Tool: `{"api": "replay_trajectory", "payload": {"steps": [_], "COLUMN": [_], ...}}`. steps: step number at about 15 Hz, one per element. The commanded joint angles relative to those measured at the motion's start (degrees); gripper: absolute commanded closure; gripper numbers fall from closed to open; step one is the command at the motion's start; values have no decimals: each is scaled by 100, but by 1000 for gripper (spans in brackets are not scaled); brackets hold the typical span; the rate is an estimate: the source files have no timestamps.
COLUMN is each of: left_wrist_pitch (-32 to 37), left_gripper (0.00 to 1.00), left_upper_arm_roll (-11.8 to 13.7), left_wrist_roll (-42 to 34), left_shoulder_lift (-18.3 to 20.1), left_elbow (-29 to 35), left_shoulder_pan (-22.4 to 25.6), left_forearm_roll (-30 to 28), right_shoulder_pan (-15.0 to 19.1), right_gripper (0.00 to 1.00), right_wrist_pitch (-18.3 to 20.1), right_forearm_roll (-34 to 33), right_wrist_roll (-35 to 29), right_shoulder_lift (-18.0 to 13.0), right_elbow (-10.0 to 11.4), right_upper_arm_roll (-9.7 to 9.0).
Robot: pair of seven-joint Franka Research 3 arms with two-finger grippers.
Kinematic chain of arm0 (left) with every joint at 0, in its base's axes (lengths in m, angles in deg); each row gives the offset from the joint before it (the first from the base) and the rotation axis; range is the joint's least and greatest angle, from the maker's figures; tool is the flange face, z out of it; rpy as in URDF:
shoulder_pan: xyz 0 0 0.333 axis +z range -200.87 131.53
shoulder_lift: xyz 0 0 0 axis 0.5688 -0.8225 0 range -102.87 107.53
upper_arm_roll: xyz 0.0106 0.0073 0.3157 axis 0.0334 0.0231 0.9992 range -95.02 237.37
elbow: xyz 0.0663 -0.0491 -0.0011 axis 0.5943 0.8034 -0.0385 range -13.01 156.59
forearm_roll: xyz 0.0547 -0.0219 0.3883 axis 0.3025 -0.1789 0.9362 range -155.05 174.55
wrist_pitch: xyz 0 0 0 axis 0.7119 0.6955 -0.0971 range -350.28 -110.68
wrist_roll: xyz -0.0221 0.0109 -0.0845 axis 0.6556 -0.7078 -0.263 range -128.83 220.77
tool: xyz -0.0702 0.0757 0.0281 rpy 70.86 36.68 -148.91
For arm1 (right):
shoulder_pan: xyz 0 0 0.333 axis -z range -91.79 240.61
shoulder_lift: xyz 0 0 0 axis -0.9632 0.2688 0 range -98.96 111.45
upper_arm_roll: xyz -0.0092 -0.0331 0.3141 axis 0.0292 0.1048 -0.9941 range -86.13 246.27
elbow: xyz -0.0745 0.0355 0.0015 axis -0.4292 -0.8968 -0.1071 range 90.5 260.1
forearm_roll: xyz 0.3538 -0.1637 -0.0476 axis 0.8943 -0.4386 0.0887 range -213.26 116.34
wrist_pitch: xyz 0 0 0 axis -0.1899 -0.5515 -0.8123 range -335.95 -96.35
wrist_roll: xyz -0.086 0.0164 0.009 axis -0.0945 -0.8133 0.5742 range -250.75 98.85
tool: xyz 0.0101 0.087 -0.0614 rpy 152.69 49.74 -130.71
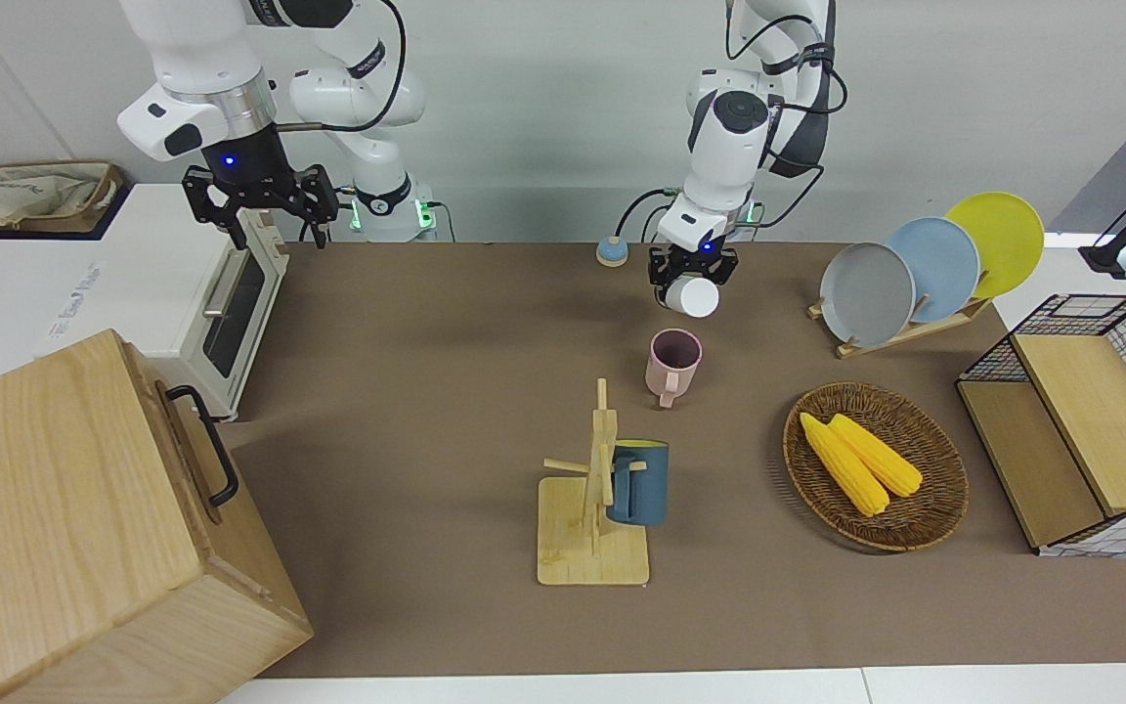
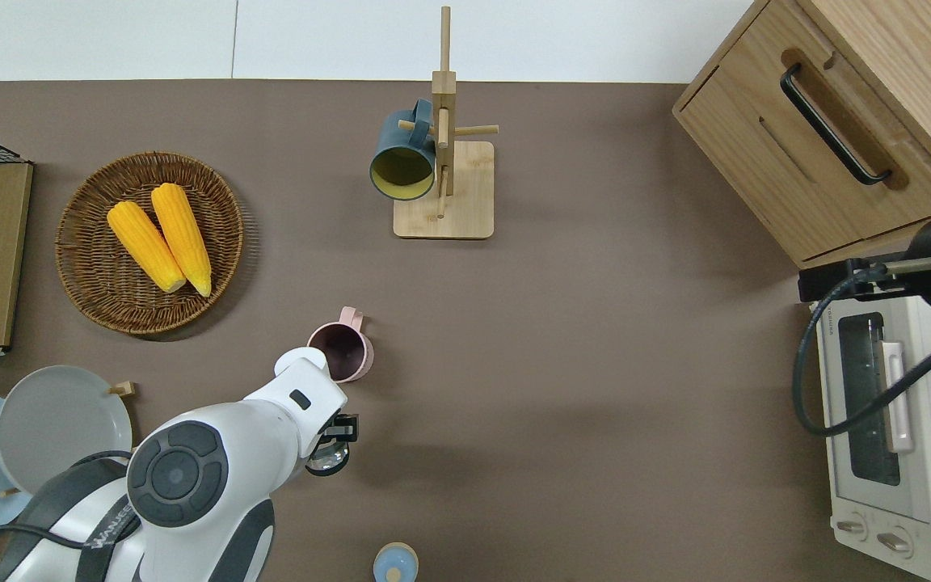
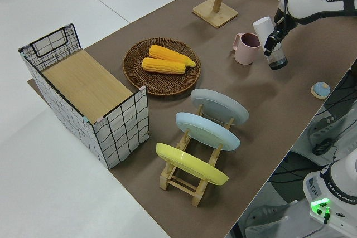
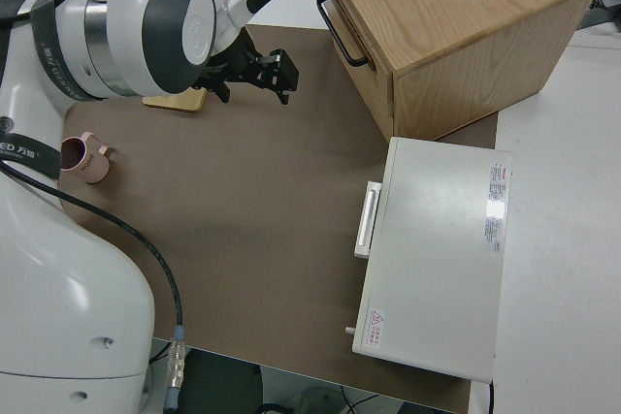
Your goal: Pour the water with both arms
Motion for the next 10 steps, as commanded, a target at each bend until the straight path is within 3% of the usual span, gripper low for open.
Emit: {"api": "replay_trajectory", "payload": {"steps": [1,10], "left_wrist_pitch": [467,1672], "left_gripper": [1000,1000], "left_upper_arm_roll": [46,81], "left_wrist_roll": [-9,-9], "left_shoulder_lift": [-302,-1014], "left_elbow": [-508,-1571], "left_shoulder_pan": [35,132], "left_forearm_roll": [35,53], "right_shoulder_pan": [23,23], "right_gripper": [9,9], "right_wrist_pitch": [23,23], "right_forearm_roll": [27,18], "right_wrist_roll": [91,91], "right_shoulder_lift": [-94,-94], "right_elbow": [90,90], "right_upper_arm_roll": [-2,-2]}}
